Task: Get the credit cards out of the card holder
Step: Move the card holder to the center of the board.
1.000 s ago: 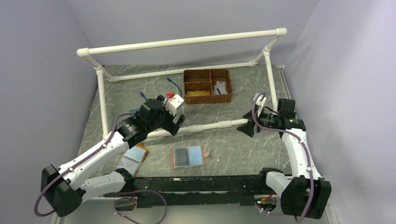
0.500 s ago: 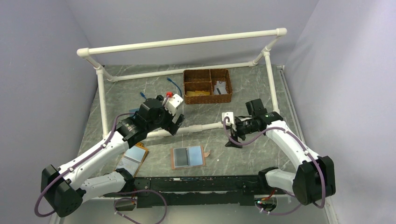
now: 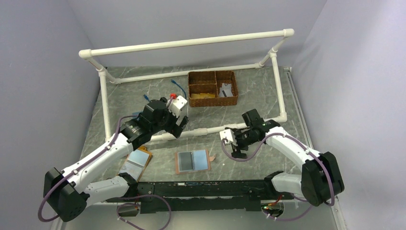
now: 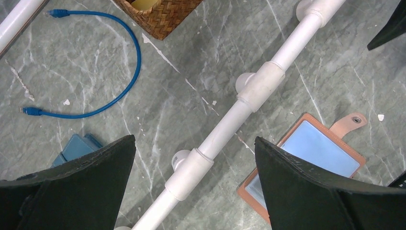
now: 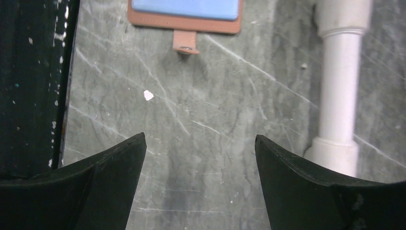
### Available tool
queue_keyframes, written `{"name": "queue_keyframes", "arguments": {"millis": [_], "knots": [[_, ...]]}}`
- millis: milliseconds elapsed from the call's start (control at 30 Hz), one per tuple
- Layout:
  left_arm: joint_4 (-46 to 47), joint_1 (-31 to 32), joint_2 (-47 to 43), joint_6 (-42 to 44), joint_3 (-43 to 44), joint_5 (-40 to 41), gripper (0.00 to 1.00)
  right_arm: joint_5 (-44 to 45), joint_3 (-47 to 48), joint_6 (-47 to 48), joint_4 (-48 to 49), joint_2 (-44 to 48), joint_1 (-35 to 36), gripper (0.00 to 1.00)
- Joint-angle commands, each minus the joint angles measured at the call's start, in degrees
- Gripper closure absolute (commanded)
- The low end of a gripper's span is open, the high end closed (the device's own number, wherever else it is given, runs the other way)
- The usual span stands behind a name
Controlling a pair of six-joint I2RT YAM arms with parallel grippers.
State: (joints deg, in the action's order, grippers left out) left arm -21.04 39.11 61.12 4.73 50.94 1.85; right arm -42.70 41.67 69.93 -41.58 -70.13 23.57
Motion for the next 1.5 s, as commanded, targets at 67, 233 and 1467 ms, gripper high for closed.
{"name": "queue_keyframes", "arguments": {"millis": [67, 233, 1467], "knots": [[0.69, -0.62, 0.53, -1.22, 2.66, -1.32, 0.01, 6.54, -3.68, 6.31, 5.92, -0.32, 4.34, 0.13], [0.69, -0.79, 0.66, -1.3, 2.67, -1.32, 0.01, 5.89, -2.37, 3.88, 7.46, -1.69, 7.8, 0.14], [0.97, -2.02, 0.05, -0.82, 2.15, 0.44, 0.01, 27.17, -2.46, 7.78, 11.48, -6.56, 29.36, 1.0]]}}
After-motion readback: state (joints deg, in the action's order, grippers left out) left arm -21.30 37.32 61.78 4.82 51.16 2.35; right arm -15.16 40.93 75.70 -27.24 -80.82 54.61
